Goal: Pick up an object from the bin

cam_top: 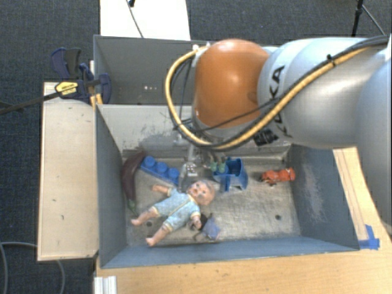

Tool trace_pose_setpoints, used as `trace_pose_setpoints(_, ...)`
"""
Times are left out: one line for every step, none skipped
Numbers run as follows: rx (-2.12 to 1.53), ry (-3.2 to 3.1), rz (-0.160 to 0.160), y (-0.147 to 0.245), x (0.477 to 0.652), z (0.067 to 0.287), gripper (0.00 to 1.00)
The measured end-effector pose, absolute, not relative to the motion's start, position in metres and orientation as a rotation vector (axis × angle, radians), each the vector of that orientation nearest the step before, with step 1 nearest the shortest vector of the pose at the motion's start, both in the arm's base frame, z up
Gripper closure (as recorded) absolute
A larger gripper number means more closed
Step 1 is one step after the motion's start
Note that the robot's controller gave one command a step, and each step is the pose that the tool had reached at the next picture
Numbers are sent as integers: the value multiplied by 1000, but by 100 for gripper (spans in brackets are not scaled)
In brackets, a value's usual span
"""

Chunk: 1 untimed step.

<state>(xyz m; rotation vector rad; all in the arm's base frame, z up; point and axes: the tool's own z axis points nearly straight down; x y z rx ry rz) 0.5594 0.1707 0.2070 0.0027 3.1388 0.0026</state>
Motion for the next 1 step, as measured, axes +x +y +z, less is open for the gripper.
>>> trace_pose_setpoints(149,3132,4,172,571,156,0)
